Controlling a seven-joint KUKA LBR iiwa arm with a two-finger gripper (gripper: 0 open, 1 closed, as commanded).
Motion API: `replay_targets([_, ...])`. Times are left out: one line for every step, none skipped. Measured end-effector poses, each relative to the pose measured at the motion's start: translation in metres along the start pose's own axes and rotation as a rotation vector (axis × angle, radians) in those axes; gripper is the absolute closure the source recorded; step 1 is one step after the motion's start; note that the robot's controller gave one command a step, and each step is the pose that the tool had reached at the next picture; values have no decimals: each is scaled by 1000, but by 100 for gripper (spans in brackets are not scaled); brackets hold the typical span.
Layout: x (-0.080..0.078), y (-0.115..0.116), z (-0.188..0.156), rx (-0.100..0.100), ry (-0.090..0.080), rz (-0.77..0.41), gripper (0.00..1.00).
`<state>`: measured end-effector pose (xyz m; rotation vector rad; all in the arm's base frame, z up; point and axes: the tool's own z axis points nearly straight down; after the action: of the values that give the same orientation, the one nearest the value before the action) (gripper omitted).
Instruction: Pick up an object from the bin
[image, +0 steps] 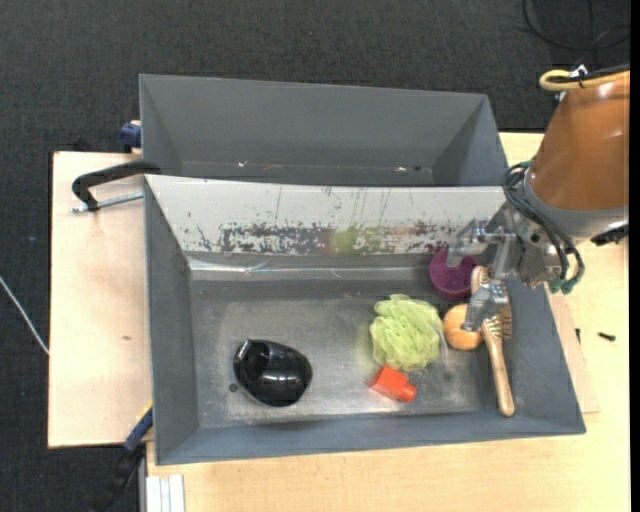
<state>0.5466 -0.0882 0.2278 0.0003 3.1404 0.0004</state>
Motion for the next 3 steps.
replay_targets([-1,32,70,-1,-2,112,0])
replay_targets([-3,50,112,-1,5,154,0])
replay_targets([-6,50,86,-1,-7,169,0])
